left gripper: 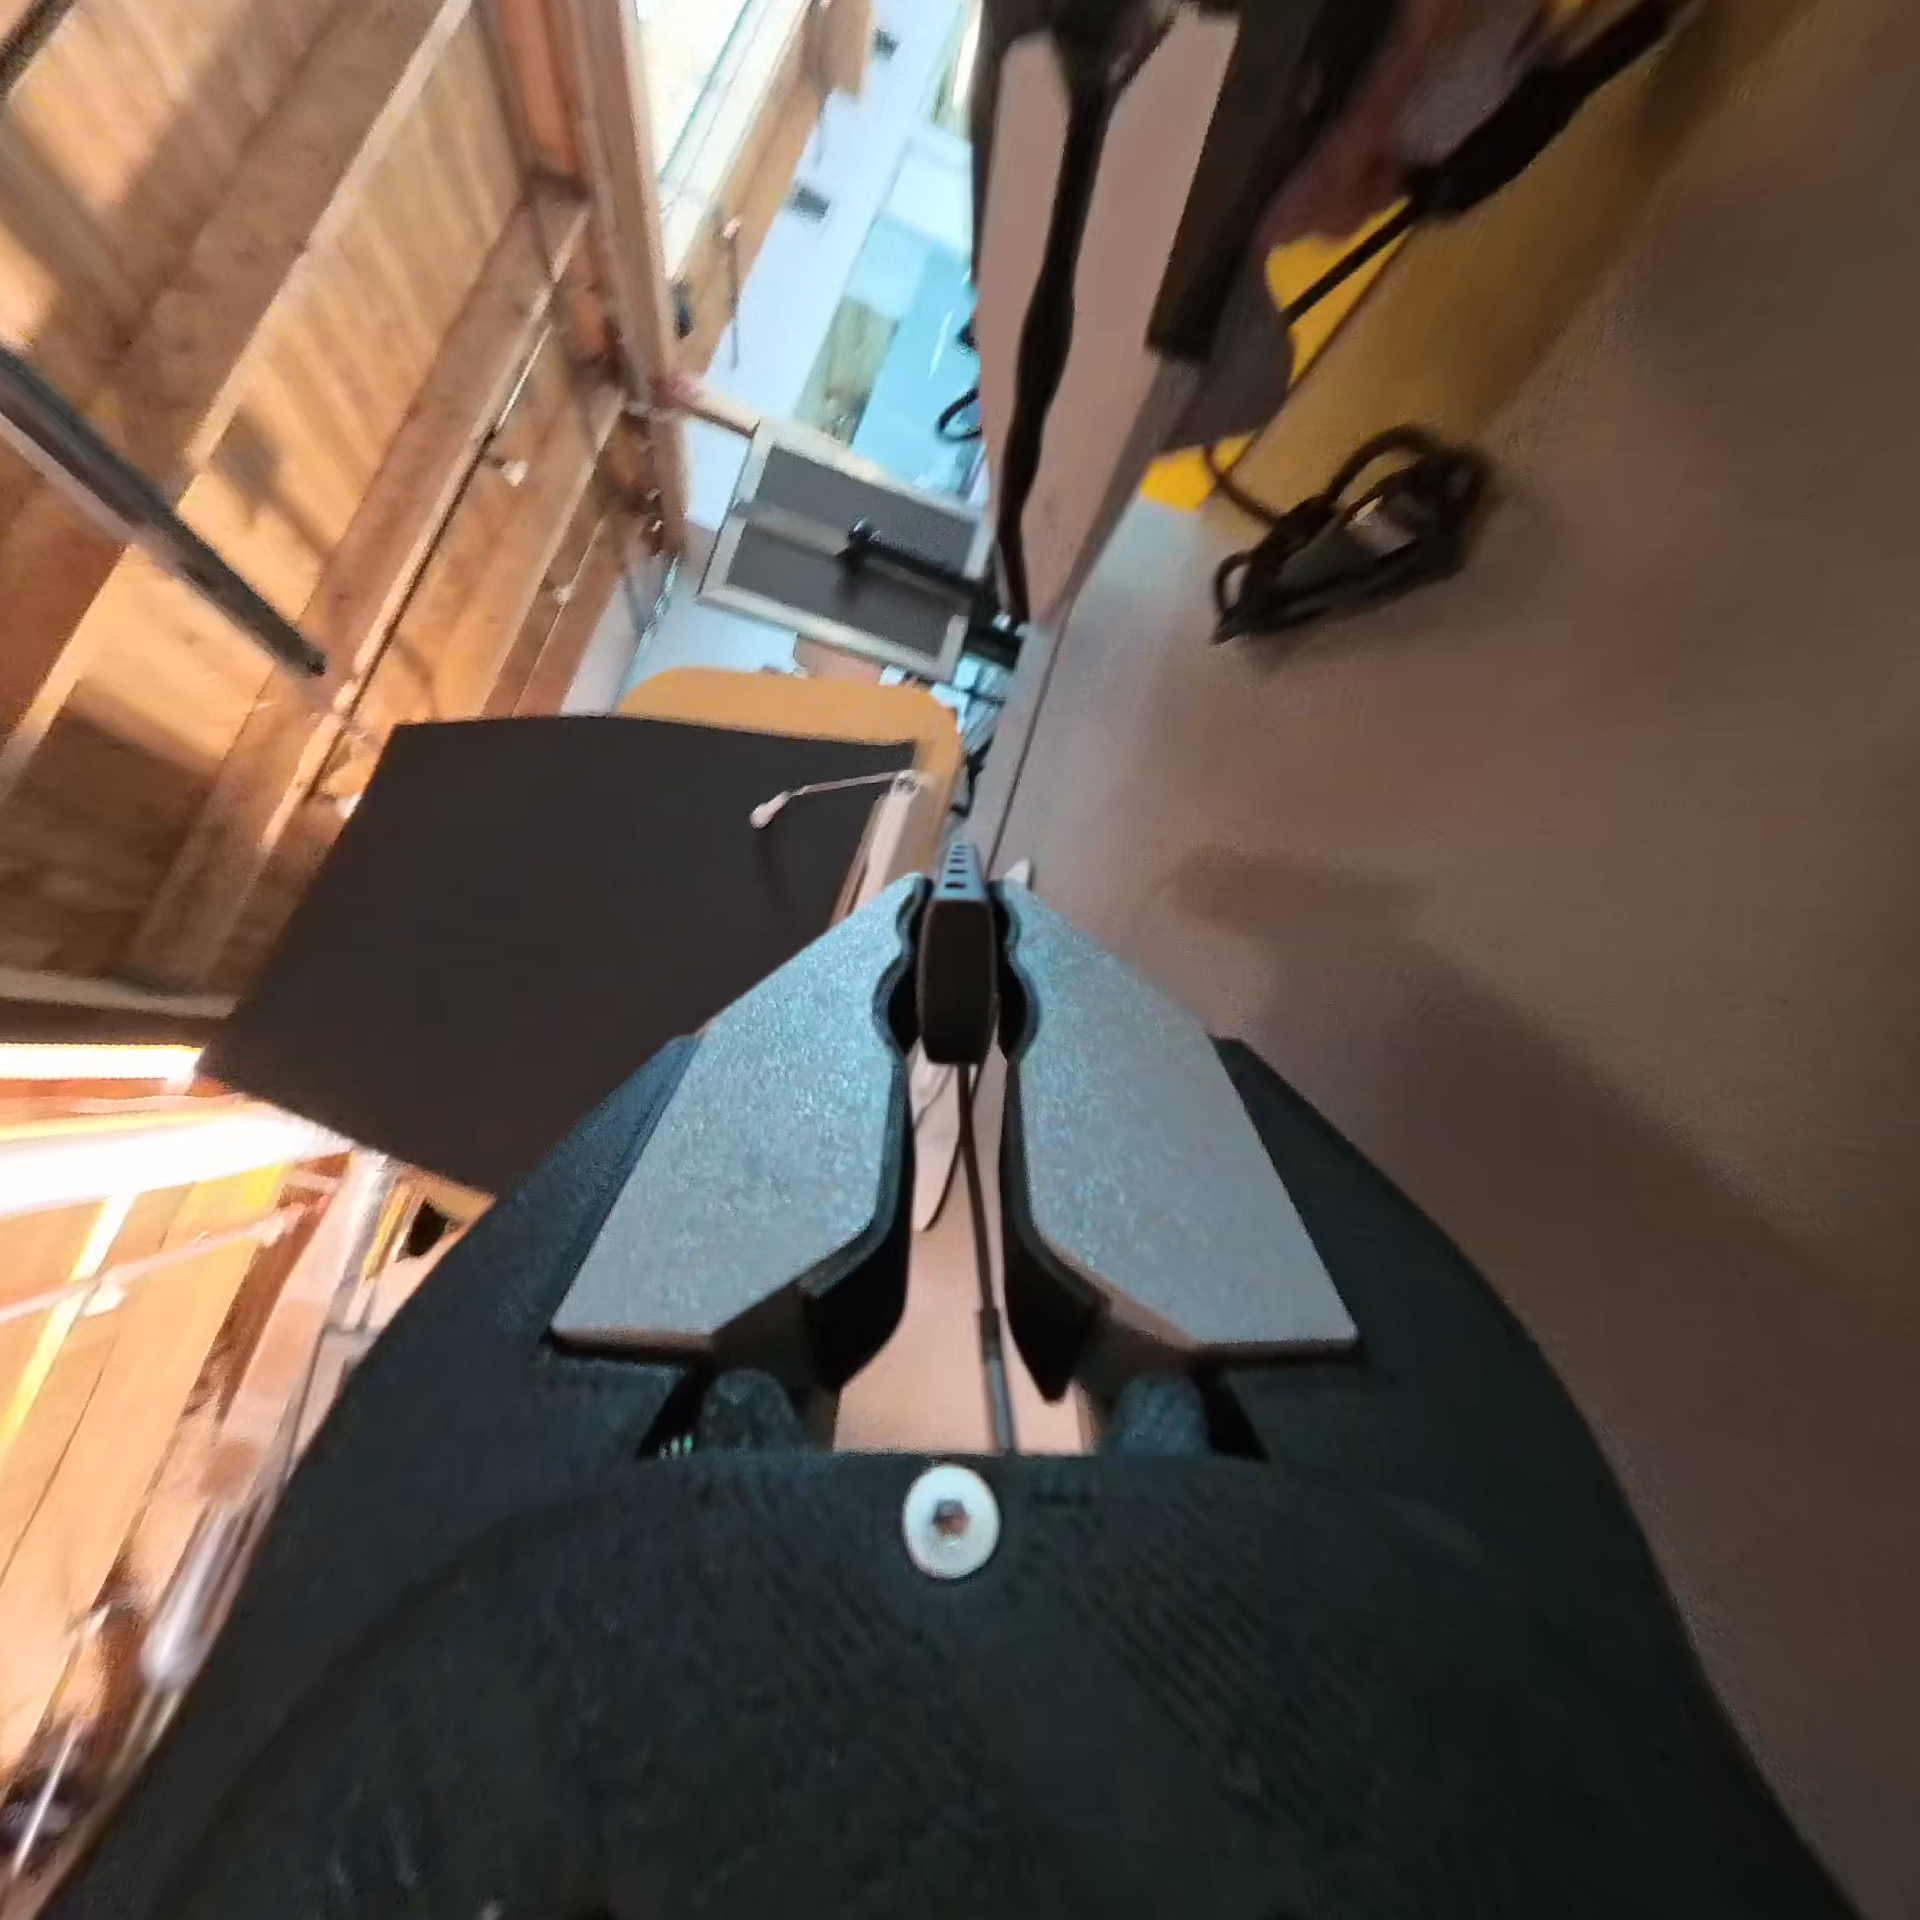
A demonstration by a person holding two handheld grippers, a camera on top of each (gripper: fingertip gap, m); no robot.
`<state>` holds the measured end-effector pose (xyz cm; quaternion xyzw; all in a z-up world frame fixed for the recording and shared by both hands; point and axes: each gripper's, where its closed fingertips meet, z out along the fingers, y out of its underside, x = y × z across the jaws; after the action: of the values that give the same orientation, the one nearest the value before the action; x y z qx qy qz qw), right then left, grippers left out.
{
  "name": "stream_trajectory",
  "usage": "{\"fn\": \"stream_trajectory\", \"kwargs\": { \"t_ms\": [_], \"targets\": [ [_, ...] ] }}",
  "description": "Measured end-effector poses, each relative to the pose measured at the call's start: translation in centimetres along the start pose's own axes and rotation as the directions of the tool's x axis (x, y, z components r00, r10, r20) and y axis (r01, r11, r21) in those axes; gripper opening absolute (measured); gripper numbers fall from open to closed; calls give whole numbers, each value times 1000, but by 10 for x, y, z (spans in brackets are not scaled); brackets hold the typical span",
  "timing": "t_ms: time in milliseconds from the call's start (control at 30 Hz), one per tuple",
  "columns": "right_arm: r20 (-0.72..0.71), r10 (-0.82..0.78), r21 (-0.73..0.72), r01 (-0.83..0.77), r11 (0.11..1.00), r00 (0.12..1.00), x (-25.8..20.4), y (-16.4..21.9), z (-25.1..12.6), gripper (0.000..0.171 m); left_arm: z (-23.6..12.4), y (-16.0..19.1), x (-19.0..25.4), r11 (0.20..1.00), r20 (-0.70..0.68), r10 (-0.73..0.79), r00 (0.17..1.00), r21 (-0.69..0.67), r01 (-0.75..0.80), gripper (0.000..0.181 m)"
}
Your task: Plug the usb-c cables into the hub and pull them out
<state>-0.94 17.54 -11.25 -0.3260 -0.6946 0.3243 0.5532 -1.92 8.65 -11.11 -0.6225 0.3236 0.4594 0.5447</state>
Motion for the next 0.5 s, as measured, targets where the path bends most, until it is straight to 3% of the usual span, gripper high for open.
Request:
{"fn": "stream_trajectory", "kwargs": {
  "t_ms": [133, 233, 400, 500],
  "targets": [
    [-203, 351, 15, -355, 935, 914, 63, 25, -19, 16, 4, 26, -14, 993, 61, -26, 998, -112, 33, 8],
    [-192, 551, 65, -550, 833, 812, 72, 29, -28, 23, 5, 34, -18, 988, 81, -35, 996, -147, 47, 8],
    [-227, 549, -112, -582, 806, 804, 59, 54, -20, 32, 5, 39, -17, 985, 77, -17, 997, -168, 29, 8],
    [-277, 486, -101, -528, 843, 829, 61, 48, -21, 37, 5, 42, -19, 984, 83, -7, 997, -178, 21, 8]
  ]
}}
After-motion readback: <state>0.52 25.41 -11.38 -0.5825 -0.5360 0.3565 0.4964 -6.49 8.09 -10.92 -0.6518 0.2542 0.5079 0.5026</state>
